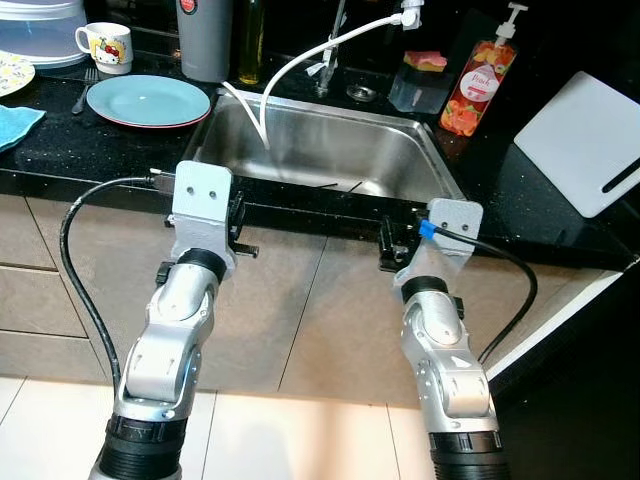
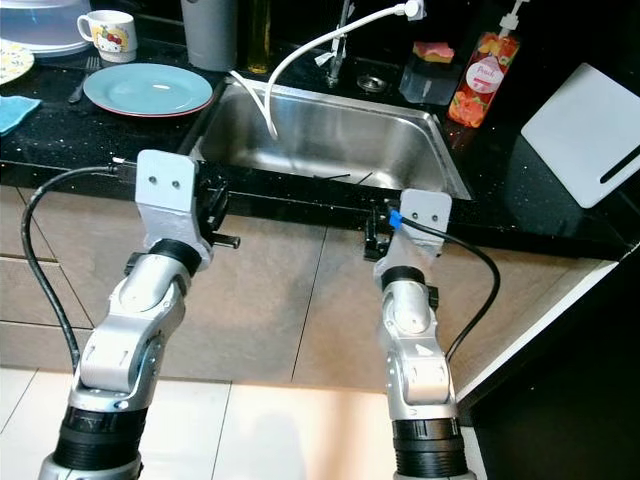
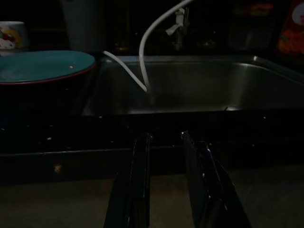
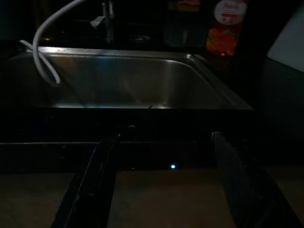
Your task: Kitchen organization
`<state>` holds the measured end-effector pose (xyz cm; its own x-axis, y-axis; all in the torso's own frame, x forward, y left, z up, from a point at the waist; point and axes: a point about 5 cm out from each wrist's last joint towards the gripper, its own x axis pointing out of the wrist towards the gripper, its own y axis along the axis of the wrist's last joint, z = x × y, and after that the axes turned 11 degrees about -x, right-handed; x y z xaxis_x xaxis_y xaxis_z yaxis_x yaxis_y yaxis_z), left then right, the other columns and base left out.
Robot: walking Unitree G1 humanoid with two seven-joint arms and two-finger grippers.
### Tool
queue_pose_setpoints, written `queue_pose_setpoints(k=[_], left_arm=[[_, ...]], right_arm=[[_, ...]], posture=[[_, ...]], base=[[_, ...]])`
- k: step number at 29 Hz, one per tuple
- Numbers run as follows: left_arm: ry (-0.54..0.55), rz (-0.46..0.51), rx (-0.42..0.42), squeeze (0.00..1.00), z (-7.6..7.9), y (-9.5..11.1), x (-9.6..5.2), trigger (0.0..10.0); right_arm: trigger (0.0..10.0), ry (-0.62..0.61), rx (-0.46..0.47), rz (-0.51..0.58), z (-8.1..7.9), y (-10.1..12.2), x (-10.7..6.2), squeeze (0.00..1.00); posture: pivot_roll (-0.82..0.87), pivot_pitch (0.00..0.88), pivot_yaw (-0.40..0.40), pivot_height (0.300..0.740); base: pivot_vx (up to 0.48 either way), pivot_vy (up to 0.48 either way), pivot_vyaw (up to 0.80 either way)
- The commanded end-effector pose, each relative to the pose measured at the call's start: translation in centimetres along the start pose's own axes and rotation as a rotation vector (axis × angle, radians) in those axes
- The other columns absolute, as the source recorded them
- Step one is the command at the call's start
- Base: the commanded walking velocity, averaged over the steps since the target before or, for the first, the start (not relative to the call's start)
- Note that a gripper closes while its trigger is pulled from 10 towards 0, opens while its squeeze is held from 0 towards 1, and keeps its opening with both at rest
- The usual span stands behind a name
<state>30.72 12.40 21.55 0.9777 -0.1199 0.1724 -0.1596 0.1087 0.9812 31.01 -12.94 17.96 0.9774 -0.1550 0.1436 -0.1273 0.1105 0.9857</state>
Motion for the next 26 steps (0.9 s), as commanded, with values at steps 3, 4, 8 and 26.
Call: queue_pose_setpoints(k=[3, 4, 8, 26], left_arm=[[-0.046, -0.004, 0.000, 0.00, 0.9, 0.1, 0.2, 10.0], [-0.043, -0.006, 0.004, 0.00, 0.7, 0.0, 0.1, 10.0], [0.003, -0.013, -0.001, 0.00, -0.1, -0.3, -0.3, 10.0], [-0.062, -0.055, 0.079, 0.00, -0.2, -1.3, 0.0, 10.0]], right_arm=[[10.0, -0.021, -0.007, 0.005, 0.6, 0.0, 0.0, 0.00], [10.0, -0.022, -0.006, 0.006, 0.6, 0.0, 0.0, 0.00], [10.0, -0.017, -0.010, -0.010, 0.6, -0.4, -0.4, 0.00], [10.0, -0.065, 0.001, -0.047, 1.7, -1.3, -0.2, 0.00]], posture=[[0.22, 0.017, -0.133, 0.740], [0.23, 0.014, -0.138, 0.740], [0.22, 0.009, -0.140, 0.740], [0.22, 0.000, -0.074, 0.740]], base=[[0.000, 0.000, 0.00], [0.000, 0.000, 0.00], [0.000, 0.000, 0.00], [0.000, 0.000, 0.00]])
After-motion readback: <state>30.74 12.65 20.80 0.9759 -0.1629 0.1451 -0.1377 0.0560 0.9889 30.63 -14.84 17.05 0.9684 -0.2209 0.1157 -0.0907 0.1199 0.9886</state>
